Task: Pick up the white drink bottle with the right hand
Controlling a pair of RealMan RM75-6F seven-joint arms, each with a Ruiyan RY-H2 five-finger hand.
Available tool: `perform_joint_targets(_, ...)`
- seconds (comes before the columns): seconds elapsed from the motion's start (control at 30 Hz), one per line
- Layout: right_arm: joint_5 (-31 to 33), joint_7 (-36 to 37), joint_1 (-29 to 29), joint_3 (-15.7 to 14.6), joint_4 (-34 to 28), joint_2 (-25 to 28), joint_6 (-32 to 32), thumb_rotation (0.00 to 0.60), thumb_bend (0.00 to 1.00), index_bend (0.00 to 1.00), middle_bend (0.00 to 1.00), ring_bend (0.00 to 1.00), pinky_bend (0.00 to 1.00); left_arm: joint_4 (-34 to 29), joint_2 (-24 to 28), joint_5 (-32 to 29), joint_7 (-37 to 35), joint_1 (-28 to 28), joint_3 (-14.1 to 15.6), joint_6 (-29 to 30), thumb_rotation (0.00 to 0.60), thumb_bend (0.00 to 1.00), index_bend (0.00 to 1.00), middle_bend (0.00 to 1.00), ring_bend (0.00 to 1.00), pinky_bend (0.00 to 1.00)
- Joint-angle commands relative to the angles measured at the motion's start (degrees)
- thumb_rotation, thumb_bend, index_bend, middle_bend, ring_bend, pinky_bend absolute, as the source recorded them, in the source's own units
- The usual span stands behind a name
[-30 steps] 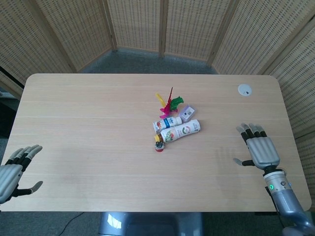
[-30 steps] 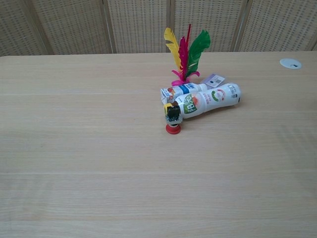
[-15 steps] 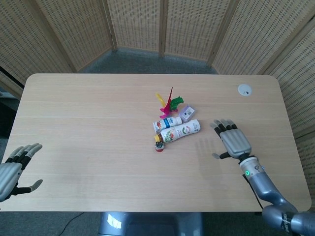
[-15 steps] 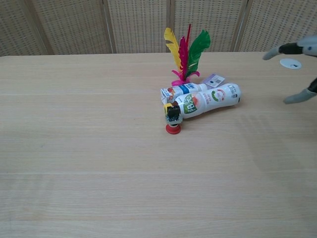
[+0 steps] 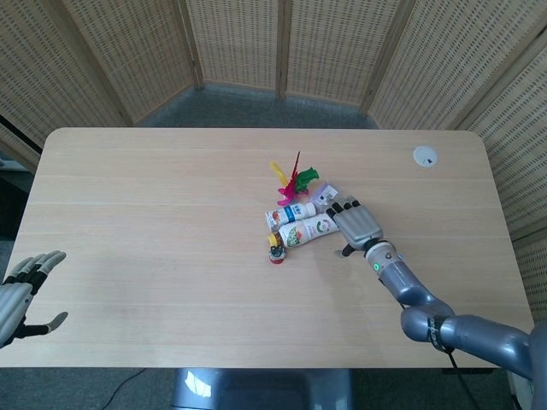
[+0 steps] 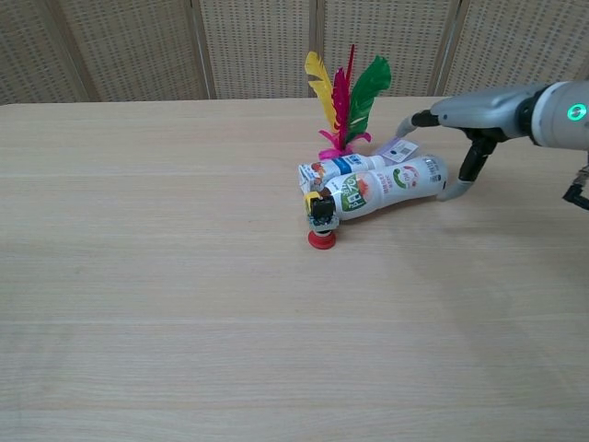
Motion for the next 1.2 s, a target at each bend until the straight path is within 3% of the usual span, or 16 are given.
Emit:
perform_joint_targets(0.03,1.86,-0.02,2.75,-0.34,5.11,-3.99,-3.45,0.575,0.20,0.00,0.00,0.00,0.00,0.23,-0.11,-0.17,-0.20,0.07,-0.01,-0.04,0.600,0.33,0.00,0.00,0.00,0.00)
perform_joint_targets(0.23,3.48,-0.39,5.44,-2.16,10.72,-7.55,-6.74,0.577,0.20,0.00,0.00,0.00,0.00,0.83,-0.23,-0.33,-0.57,0.51,0.18,0.19,0.600,0.33,0.00,0.00,0.00,0.00)
perform_joint_targets(0.5,6.57,-2.09,5.55,-6.00,10.01,-6.50,-6.44,0.575,0.20,0.00,0.00,0.00,0.00,1.48,-0.40,0.09,-1.14,0.68,0.10,0.60,0.600,0.33,0.00,0.00,0.00,0.00)
perform_joint_targets(0.7,8.96,-4.32,4.62,-8.84,5.36,-3.73,-2.90,0.575,0.20,0.00,0.00,0.00,0.00,1.62,-0.85,0.69,-1.39,0.25,-0.12,0.40,0.600,0.33,0.00,0.00,0.00,0.00)
perform_joint_targets(0.93,11.86,-7.67,1.23,-12.26,-6.91,3.51,6.35,0.574,0.20,0.00,0.00,0.00,0.00,2.02,-1.60,1.31,-1.69,-0.87,-0.42,-0.81,0.600,0.33,0.00,0.00,0.00,0.00)
perform_joint_targets(1.03,13.17,-8.25,0.66,-12.48,-10.76,5.05,8.29,0.576,0.20,0.00,0.00,0.00,0.00,2.34,-2.15,1.49,-2.04,-1.43,-0.55,-1.46,0.600,0.33,0.00,0.00,0.00,0.00)
perform_joint_targets(1.2,14.56,-9.90,1.96,-11.76,-10.69,3.15,8.34,0.573,0.20,0.00,0.00,0.00,0.00,2.86,-2.44,2.33,-3.02,-1.29,-0.31,-0.90,0.600,0.33,0.00,0.00,0.00,0.00)
